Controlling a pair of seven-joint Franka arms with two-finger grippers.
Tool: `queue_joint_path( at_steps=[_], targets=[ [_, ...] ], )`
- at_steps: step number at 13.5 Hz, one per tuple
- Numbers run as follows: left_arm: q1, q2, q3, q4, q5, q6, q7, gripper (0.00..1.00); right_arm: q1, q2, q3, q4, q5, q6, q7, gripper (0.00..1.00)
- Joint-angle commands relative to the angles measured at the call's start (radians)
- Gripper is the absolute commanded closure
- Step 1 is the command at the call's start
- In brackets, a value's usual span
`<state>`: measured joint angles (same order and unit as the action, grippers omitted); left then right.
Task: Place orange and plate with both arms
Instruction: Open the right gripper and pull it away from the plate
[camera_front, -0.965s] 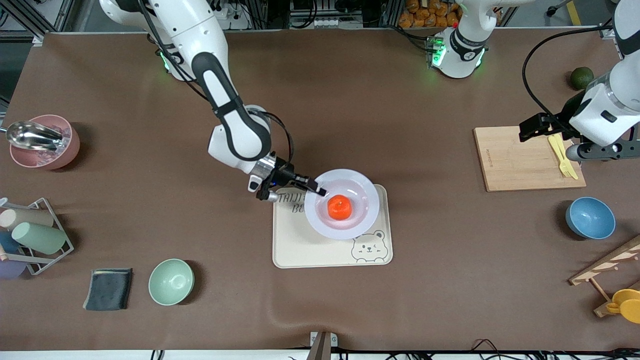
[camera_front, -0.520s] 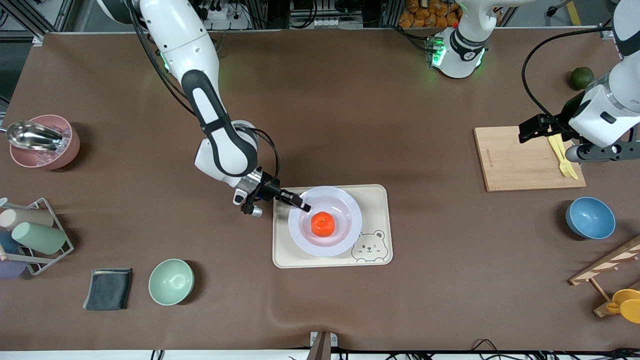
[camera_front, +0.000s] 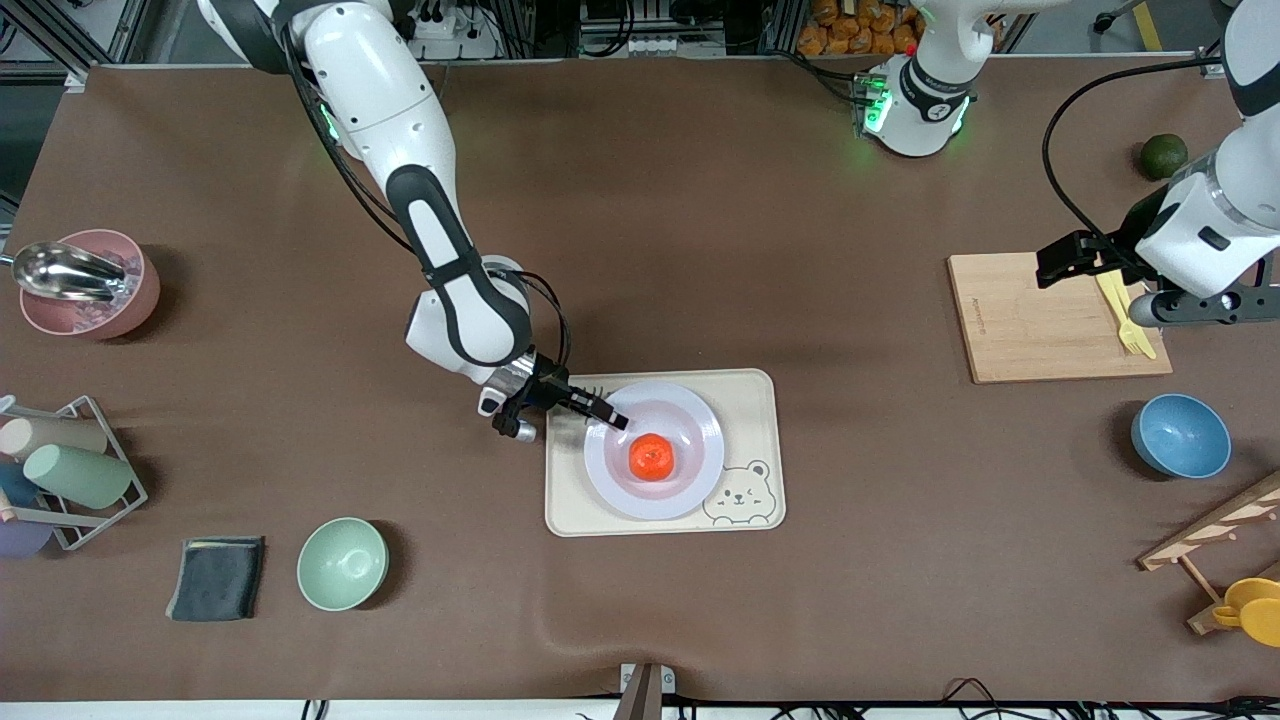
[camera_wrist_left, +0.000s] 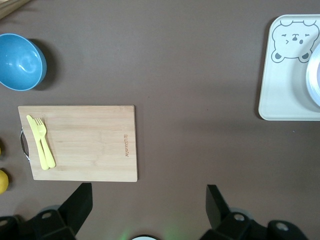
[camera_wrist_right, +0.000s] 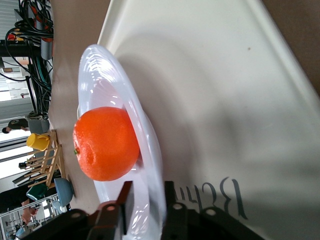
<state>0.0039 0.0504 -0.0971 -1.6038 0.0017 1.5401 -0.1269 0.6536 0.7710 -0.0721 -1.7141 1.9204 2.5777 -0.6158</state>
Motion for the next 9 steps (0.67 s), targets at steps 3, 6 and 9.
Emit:
queue_joint_path(
  at_steps=[3,6,9],
  targets=[
    [0.001,-0.001,-0.003,0.001,-0.012,0.009,-0.005,0.0,0.008,-0.027,-0.026,0.002,-0.231,0.079,0.036,0.0],
    [-0.002,-0.001,-0.003,0.001,-0.012,0.009,-0.007,0.0,-0.031,-0.102,-0.028,-0.064,-0.389,0.084,0.037,0.0],
    [-0.002,-0.001,-0.003,0.001,-0.012,0.009,-0.008,0.0,-0.068,-0.162,-0.026,-0.107,-0.507,0.082,0.037,0.0]
  ],
)
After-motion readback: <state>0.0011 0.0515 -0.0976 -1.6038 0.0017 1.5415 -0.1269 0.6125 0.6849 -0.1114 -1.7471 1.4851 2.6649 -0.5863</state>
